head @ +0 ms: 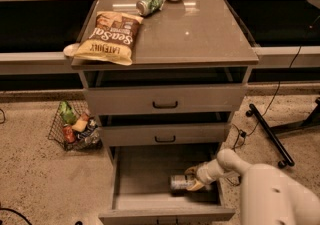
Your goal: Pick blue plastic bottle from bottom drawer and place on counter
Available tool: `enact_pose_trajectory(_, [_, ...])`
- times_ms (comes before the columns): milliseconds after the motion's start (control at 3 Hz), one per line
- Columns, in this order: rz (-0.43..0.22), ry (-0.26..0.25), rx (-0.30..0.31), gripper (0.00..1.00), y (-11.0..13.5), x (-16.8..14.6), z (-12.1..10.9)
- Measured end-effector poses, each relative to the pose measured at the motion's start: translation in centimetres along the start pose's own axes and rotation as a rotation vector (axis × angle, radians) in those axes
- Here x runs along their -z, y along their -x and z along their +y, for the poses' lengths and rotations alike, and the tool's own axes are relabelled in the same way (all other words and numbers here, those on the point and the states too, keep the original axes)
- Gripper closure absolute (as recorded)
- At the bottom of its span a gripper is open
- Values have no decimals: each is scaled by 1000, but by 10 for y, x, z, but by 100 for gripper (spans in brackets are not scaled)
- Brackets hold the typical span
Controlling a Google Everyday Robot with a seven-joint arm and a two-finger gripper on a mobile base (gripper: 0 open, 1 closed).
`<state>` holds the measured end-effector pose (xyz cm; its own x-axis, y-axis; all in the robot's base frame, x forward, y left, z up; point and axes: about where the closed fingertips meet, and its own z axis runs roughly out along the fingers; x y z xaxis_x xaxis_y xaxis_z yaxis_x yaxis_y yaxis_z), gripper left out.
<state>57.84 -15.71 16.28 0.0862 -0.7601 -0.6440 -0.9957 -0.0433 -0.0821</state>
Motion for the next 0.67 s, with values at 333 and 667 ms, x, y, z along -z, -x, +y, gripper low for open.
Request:
enact_pose_trajectory(333, [-8, -94, 109, 100, 36, 73, -6])
enact_pose_trajectory(667, [4, -119, 200, 100, 79, 128, -2])
